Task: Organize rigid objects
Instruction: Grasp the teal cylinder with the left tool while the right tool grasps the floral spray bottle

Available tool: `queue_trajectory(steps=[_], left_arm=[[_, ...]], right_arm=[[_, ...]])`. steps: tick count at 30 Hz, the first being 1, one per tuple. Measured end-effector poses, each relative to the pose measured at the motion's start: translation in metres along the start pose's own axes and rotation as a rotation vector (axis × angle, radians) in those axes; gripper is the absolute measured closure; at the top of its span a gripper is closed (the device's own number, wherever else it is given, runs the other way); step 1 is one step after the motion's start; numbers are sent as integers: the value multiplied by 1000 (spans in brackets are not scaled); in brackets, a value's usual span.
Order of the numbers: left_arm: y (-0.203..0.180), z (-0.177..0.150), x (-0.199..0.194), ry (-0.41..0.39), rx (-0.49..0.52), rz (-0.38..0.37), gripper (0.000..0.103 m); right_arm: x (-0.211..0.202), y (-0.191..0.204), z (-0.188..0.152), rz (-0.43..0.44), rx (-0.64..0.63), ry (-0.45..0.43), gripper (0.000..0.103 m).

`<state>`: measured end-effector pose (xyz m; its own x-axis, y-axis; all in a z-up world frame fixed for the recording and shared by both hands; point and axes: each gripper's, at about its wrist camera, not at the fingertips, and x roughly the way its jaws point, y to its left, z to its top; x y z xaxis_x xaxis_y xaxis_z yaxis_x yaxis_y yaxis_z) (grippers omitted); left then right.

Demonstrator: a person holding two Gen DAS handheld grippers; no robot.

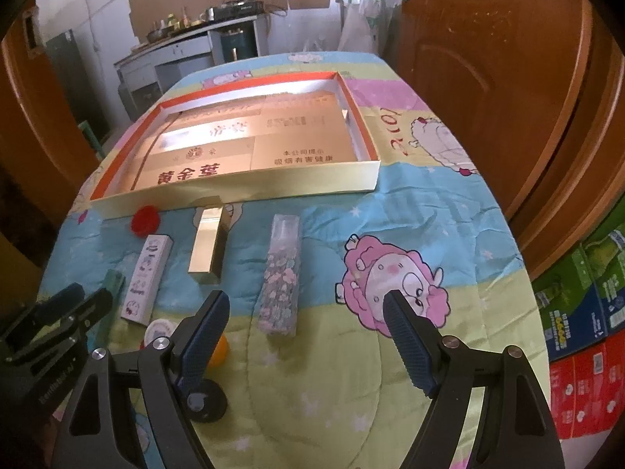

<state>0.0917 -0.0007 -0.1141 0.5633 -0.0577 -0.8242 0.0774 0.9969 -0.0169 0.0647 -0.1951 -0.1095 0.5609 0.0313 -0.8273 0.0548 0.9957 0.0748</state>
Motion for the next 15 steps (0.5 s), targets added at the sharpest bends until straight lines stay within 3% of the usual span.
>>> queue_trajectory(steps=[8, 12, 14, 15], left_arm=[[6, 0, 11, 24, 0, -23, 67], [4, 0, 12, 21, 23, -15, 69], [5, 0, 12, 20, 26, -16, 73], [6, 0, 12, 19, 21, -21, 77]], right_arm=[[16, 7, 11, -9, -41, 13, 24], [23, 14, 12, -8, -68, 23, 43], [28, 15, 11, 0, -73, 39, 56], [30, 15, 10, 13, -75, 47, 67]])
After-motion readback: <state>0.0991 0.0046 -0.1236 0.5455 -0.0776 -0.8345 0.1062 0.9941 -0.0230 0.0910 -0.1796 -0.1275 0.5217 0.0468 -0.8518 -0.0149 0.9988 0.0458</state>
